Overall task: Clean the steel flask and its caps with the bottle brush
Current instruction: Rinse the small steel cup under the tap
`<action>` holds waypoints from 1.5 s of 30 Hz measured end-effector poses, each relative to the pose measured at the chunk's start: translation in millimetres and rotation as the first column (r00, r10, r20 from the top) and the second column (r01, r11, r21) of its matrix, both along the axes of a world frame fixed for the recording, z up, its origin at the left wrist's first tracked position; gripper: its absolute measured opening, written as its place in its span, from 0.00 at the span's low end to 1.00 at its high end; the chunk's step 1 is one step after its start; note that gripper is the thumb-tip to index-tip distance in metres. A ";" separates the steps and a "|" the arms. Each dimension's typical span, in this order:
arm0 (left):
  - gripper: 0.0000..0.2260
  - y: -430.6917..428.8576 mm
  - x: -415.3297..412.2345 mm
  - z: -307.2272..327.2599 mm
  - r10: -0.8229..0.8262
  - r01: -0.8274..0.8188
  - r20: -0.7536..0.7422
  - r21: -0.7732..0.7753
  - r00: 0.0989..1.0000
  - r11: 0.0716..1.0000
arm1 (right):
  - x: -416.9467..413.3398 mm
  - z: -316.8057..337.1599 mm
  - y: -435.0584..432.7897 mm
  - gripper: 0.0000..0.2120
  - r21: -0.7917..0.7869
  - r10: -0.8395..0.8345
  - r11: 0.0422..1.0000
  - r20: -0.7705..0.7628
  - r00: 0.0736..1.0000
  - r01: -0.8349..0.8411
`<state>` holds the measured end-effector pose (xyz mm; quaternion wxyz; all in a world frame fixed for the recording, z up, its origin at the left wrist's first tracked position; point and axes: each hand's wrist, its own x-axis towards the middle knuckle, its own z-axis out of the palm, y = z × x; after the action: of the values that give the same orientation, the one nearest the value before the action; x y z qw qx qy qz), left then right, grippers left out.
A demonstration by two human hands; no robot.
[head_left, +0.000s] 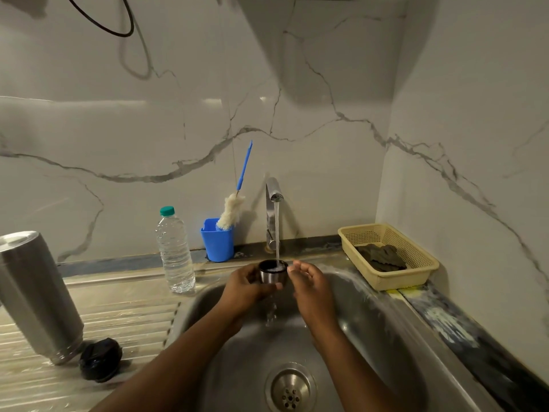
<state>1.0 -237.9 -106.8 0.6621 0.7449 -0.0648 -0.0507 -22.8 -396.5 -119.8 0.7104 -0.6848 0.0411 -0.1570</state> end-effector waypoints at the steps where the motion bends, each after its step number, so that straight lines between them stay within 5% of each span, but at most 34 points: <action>1: 0.22 -0.3 1.2 1.1 0.008 -0.008 -0.015 -0.024 1.000 1.000 | 0.4 -0.3 0.3 0.15 0.001 -0.008 1.000 -0.007 1.000 0.008; 6: 0.19 -0.4 5.6 14.0 0.011 -0.041 -0.133 -0.220 0.991 0.975 | -1.4 0.4 2.5 0.16 -0.014 -0.006 1.000 -0.021 1.000 0.005; 14: 0.23 -1.9 3.9 28.1 -0.073 0.035 -0.348 -0.115 0.935 0.993 | -8.5 8.6 4.4 0.17 0.051 0.157 0.987 -0.055 0.986 -0.155; 23: 0.25 -13.6 16.9 34.6 0.083 -0.116 -0.385 -0.062 0.919 0.991 | -12.1 7.1 6.2 0.27 -0.047 0.208 0.976 -0.101 0.973 -0.214; 32: 0.12 7.9 13.5 35.6 0.073 -0.037 -0.187 0.188 0.980 0.981 | -7.1 3.5 7.9 0.21 0.160 0.250 0.960 -0.108 0.962 -0.231; 36: 0.07 18.8 24.7 41.3 0.198 -0.187 -0.017 0.253 0.980 0.949 | -7.2 2.7 6.2 0.25 0.124 0.211 0.972 -0.086 0.974 -0.200; 41: 0.19 6.7 54.3 59.4 0.149 -0.149 0.018 0.250 0.989 0.957 | -3.3 -3.5 3.5 0.28 0.085 0.189 0.980 -0.091 0.978 -0.181; 45: 0.18 -12.7 65.1 69.1 0.094 -0.081 -0.033 0.273 0.995 0.959 | -2.2 -4.6 2.7 0.30 0.070 0.191 0.980 -0.069 0.979 -0.187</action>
<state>66.2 -250.6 -37.7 0.5569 0.8292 -0.0090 -0.0466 -25.0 -393.8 -124.5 0.7411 -0.6685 0.0076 -0.0615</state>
